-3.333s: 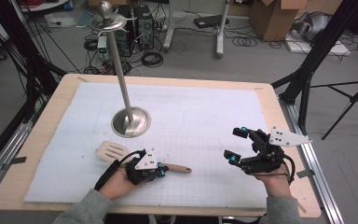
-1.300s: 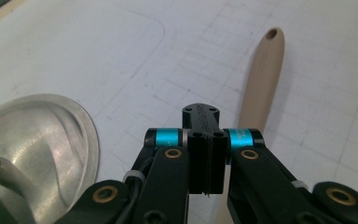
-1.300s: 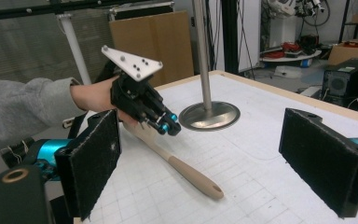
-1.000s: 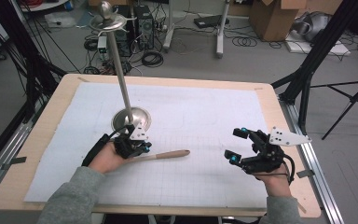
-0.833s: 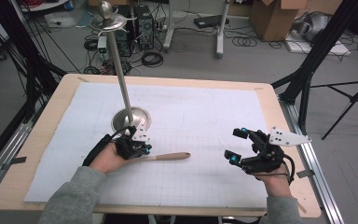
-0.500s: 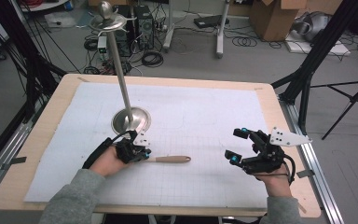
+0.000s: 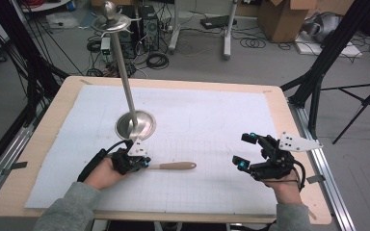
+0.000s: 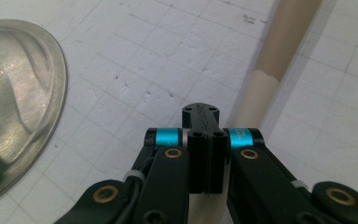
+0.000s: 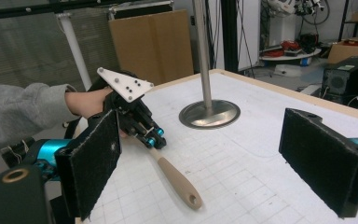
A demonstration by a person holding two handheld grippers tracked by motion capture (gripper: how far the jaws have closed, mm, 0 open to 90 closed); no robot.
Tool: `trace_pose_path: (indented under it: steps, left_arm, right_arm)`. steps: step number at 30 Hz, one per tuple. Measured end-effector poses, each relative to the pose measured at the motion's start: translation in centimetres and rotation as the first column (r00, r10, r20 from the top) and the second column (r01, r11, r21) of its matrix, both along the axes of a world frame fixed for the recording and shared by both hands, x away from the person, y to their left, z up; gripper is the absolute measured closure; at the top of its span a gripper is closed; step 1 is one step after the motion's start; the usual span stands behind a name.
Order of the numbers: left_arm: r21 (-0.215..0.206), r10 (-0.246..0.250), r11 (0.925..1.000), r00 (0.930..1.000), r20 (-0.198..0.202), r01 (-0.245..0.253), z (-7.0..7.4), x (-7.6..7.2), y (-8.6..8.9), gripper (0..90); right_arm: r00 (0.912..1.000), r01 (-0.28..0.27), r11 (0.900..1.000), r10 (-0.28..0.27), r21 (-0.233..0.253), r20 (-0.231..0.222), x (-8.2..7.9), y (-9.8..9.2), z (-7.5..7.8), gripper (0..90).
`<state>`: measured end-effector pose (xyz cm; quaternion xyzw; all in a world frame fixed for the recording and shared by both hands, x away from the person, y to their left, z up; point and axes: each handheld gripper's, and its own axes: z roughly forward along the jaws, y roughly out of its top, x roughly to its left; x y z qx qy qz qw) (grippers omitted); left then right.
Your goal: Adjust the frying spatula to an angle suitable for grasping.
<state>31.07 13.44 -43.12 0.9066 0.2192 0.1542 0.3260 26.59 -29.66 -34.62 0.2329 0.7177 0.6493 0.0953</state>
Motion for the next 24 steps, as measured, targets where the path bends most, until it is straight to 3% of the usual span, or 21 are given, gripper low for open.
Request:
trace_pose_path:
  steps: [24]
  left_arm:
    - [-0.014, 0.038, 0.9992, 0.9992, 0.006, -0.038, -0.1, -3.0, 3.5, 89.9]
  right_arm:
    - [1.0, 0.002, 1.0, -0.002, -0.005, -0.001, -0.1, 0.1, -0.1, 11.9]
